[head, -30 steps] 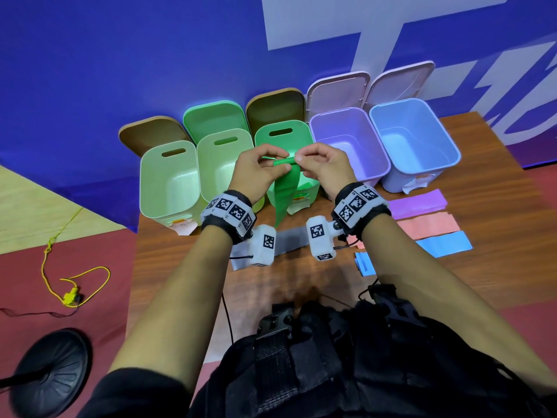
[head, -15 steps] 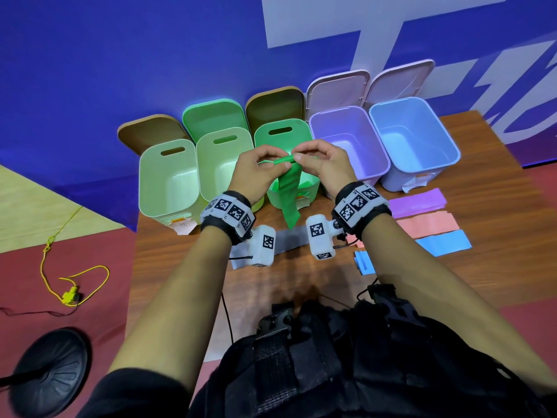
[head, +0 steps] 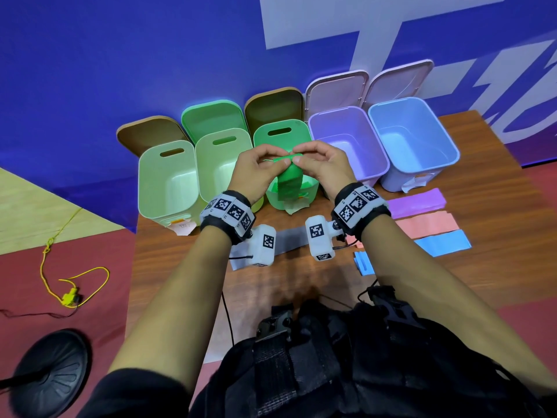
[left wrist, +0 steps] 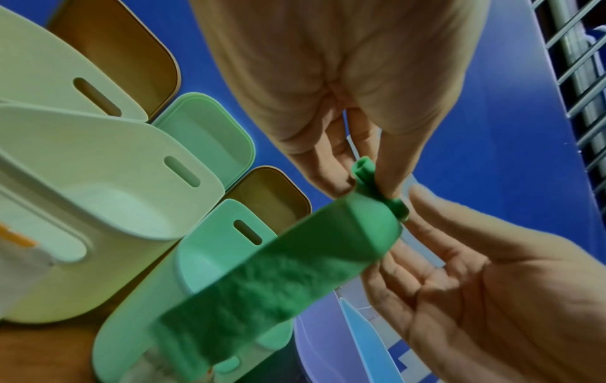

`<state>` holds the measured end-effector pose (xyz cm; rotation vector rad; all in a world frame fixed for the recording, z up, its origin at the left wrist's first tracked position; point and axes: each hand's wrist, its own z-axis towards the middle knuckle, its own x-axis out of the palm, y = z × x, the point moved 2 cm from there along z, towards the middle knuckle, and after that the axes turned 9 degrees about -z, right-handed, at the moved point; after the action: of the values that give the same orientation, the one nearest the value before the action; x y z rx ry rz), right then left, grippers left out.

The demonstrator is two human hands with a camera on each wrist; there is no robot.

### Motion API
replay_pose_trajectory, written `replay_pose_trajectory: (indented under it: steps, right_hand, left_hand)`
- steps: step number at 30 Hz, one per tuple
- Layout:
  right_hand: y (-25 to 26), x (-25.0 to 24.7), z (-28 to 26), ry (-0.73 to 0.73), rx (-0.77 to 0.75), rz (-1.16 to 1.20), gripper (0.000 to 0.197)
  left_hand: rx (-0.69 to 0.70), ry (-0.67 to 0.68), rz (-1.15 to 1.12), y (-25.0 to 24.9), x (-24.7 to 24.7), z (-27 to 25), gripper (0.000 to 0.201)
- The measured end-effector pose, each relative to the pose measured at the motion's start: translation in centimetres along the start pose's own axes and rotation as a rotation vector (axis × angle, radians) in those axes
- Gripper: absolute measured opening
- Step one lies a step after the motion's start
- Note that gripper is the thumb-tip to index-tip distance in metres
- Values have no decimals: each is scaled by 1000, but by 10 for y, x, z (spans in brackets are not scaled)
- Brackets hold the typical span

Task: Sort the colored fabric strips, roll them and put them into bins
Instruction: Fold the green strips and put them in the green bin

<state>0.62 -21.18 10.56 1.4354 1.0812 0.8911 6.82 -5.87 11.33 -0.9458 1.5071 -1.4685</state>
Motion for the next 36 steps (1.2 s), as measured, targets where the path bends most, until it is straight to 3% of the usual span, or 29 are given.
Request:
replay_pose_trajectory:
  steps: [36]
  right_hand:
    - [-4,0,3,-6,-33,-58,17]
  left_hand:
    - [-31,-38,-52,5,0,-2,12]
